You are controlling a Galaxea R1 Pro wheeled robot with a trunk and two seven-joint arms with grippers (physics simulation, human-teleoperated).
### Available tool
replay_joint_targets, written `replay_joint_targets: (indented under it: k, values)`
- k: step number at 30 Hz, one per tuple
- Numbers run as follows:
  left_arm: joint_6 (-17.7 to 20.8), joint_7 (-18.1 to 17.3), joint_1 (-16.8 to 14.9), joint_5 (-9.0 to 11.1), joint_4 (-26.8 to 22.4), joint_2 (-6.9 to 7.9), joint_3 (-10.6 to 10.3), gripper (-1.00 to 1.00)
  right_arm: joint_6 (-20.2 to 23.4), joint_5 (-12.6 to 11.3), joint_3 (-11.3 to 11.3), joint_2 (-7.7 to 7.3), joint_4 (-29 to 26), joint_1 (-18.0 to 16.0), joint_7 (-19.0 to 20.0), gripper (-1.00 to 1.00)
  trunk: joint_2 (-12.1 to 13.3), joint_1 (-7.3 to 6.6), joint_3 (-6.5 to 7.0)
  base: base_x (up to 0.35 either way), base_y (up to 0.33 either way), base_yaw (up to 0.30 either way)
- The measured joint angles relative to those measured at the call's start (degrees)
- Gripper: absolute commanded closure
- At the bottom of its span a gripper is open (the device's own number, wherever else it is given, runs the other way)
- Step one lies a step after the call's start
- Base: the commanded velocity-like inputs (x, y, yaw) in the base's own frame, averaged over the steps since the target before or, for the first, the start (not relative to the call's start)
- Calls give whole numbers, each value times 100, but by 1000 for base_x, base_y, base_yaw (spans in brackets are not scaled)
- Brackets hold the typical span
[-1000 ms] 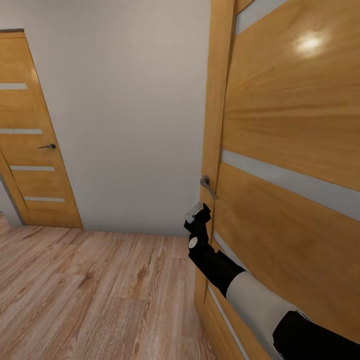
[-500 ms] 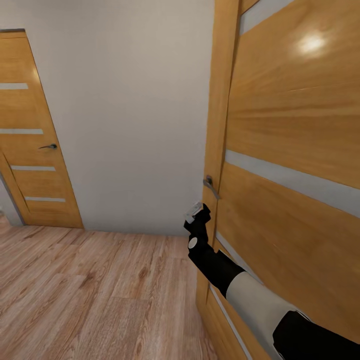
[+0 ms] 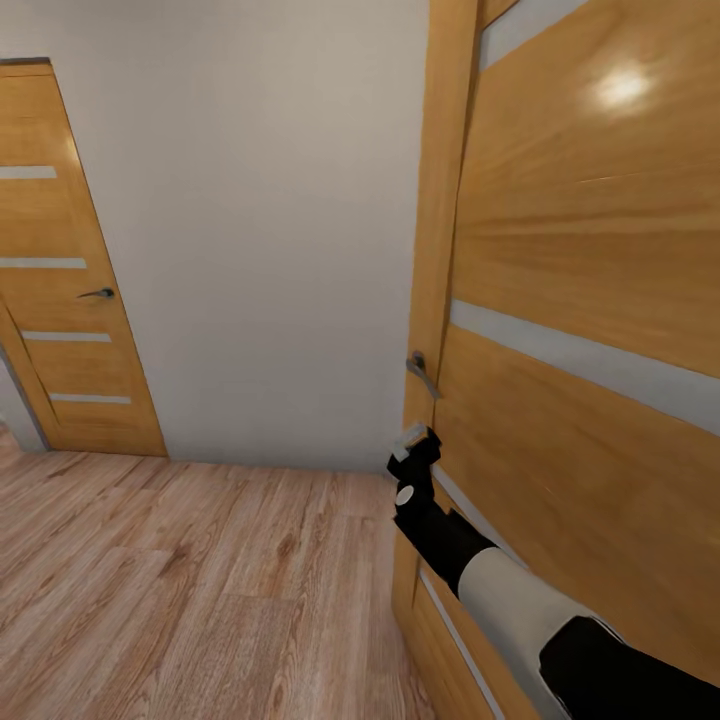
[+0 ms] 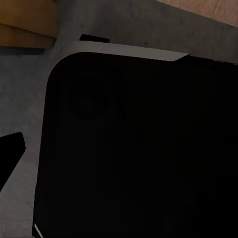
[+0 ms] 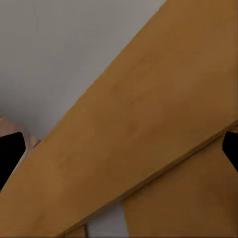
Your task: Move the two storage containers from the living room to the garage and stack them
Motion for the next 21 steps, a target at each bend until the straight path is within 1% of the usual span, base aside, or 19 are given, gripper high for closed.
replay_joint_targets:
  k: [2,4,7,8,10,13,15,16,17,19,21]
  values:
    - [0,-1,0,0,0,0,0,-100,-17,6,-47,0,28,-4,0,-100,0,0,0,0,0,0]
    - [0,-1,0,0,0,0,0,-100,-25,15,-75,-33,39,-5,2,-100,0,0,0,0,0,0]
    - [-1,-1,-2,0,3,0,-1,-100,-57,9,-67,-234,31,-1,25,-100,0,0,0,0,0,0]
    - [-1,-1,-2,0,3,0,-1,-100,-58,10,-96,-325,16,-1,25,-100,0,0,0,0,0,0]
    - [-1,-1,-2,0,3,0,-1,-100,-61,19,-145,-558,-6,4,24,-100,0,0,0,0,0,0]
    - [-1,-1,-1,0,2,0,-1,-100,-58,15,-275,-812,-26,12,15,-100,0,0,0,0,0,0]
    - [-1,-1,-2,0,3,0,-2,-100,-67,15,-362,-923,-38,11,24,-100,0,0,0,0,0,0]
    - [-1,-1,-2,0,3,0,-2,-100,-65,10,-442,-978,-46,10,23,-100,0,0,0,0,0,0]
    - [-1,-1,-2,-1,3,0,-2,-100,-68,13,-536,-1046,-55,10,25,-100,0,0,0,0,0,0]
    - [0,-2,0,0,1,0,0,-100,-52,23,-654,-1206,-82,9,7,-100,0,0,0,0,0,0]
    - [-1,-2,-1,0,1,0,-1,-100,-57,15,-684,-1283,-108,9,16,-100,0,0,0,0,0,0]
